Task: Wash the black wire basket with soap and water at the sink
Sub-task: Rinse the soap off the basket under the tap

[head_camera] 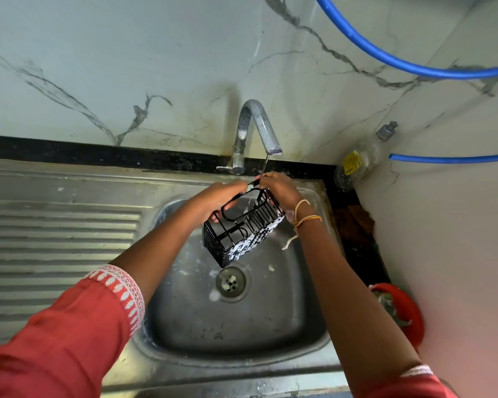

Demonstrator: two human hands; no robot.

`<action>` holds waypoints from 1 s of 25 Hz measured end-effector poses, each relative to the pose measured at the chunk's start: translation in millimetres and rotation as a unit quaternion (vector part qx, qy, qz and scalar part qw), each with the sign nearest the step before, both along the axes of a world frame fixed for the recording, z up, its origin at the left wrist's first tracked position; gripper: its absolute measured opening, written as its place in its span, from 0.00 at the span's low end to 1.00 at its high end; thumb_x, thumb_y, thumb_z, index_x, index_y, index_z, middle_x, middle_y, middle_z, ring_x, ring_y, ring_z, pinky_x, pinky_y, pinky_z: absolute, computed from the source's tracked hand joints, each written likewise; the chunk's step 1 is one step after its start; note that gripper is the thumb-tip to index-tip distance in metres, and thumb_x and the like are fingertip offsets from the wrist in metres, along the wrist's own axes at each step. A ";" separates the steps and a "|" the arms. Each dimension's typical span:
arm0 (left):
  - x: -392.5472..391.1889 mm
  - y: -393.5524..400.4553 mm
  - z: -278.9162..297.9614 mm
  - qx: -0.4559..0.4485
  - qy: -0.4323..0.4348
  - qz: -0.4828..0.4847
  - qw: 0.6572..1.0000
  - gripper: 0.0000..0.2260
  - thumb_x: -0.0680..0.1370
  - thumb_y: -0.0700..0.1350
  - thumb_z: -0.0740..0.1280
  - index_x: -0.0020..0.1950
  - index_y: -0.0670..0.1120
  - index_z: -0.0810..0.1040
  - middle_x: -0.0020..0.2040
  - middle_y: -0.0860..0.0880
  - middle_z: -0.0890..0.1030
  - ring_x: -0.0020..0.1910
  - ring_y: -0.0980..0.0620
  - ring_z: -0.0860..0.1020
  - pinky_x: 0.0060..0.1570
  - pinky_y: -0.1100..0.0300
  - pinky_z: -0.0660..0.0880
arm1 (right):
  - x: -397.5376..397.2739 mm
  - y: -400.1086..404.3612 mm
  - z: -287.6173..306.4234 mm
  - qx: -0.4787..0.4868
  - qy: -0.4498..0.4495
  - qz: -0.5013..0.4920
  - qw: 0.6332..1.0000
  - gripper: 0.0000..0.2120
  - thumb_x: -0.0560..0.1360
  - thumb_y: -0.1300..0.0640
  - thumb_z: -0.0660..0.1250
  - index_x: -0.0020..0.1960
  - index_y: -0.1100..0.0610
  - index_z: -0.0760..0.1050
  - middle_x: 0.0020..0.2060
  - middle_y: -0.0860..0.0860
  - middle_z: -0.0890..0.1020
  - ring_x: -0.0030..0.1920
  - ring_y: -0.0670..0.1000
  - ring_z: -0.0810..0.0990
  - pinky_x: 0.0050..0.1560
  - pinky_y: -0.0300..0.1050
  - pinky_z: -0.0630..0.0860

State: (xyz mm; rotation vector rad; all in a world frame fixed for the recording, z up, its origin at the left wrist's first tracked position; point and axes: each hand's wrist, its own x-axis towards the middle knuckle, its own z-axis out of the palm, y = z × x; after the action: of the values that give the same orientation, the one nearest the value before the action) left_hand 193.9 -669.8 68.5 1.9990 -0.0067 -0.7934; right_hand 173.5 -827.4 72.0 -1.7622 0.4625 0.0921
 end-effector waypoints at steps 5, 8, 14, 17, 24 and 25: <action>3.1 -9.3 8.2 0.047 0.049 -0.012 0.998 0.22 0.76 0.64 0.60 0.56 0.47 0.75 0.39 0.46 0.73 0.34 0.49 0.71 0.34 0.61 0.68 | -1.3 2.5 -8.1 -0.015 -0.008 0.006 1.000 0.04 0.75 0.63 0.65 0.48 0.59 0.77 0.36 0.48 0.76 0.36 0.43 0.72 0.34 0.35 0.67; 1.1 -12.9 2.1 0.070 0.053 -0.017 0.996 0.32 0.75 0.69 0.56 0.71 0.48 0.70 0.63 0.42 0.75 0.51 0.44 0.76 0.47 0.56 0.71 | -2.0 4.0 -12.0 -0.002 -0.014 0.000 1.000 0.08 0.73 0.66 0.65 0.51 0.63 0.79 0.40 0.52 0.78 0.39 0.46 0.74 0.38 0.36 0.70; -9.2 -12.0 12.7 0.022 0.020 0.028 0.999 0.28 0.81 0.63 0.40 0.79 0.53 0.50 0.75 0.38 0.63 0.63 0.39 0.74 0.62 0.49 0.71 | -7.9 6.4 -8.3 -0.006 0.032 0.046 0.998 0.07 0.70 0.62 0.70 0.45 0.57 0.74 0.35 0.48 0.74 0.34 0.45 0.71 0.31 0.37 0.65; -9.3 -10.2 15.9 0.040 0.039 0.029 0.998 0.31 0.81 0.62 0.39 0.69 0.48 0.71 0.58 0.35 0.78 0.41 0.45 0.78 0.37 0.58 0.70 | -11.8 8.7 -13.0 -0.033 0.026 0.052 0.998 0.14 0.68 0.56 0.75 0.47 0.56 0.72 0.42 0.47 0.75 0.40 0.43 0.74 0.36 0.37 0.68; -7.2 -15.5 6.2 0.044 0.024 0.072 0.996 0.12 0.79 0.46 0.63 0.38 0.42 0.77 0.20 0.50 0.75 0.15 0.55 0.70 0.17 0.70 0.59 | -4.8 5.7 -34.7 -0.126 -0.018 -0.063 0.990 0.15 0.77 0.56 0.61 0.33 0.53 0.63 0.30 0.48 0.67 0.33 0.48 0.65 0.38 0.43 0.64; -6.3 -15.9 4.6 0.035 0.008 0.097 0.995 0.05 0.77 0.41 0.65 0.42 0.42 0.77 0.26 0.48 0.77 0.18 0.53 0.73 0.16 0.70 0.60 | -5.6 4.3 -34.1 -0.117 -0.003 -0.045 0.992 0.17 0.79 0.55 0.61 0.33 0.53 0.61 0.30 0.48 0.66 0.32 0.47 0.63 0.38 0.44 0.63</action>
State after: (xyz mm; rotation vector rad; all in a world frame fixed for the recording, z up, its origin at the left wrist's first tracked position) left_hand 187.6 -685.7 73.0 2.0228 0.2243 -0.6933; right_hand 167.9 -823.0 37.9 -1.9682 0.5664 -0.0323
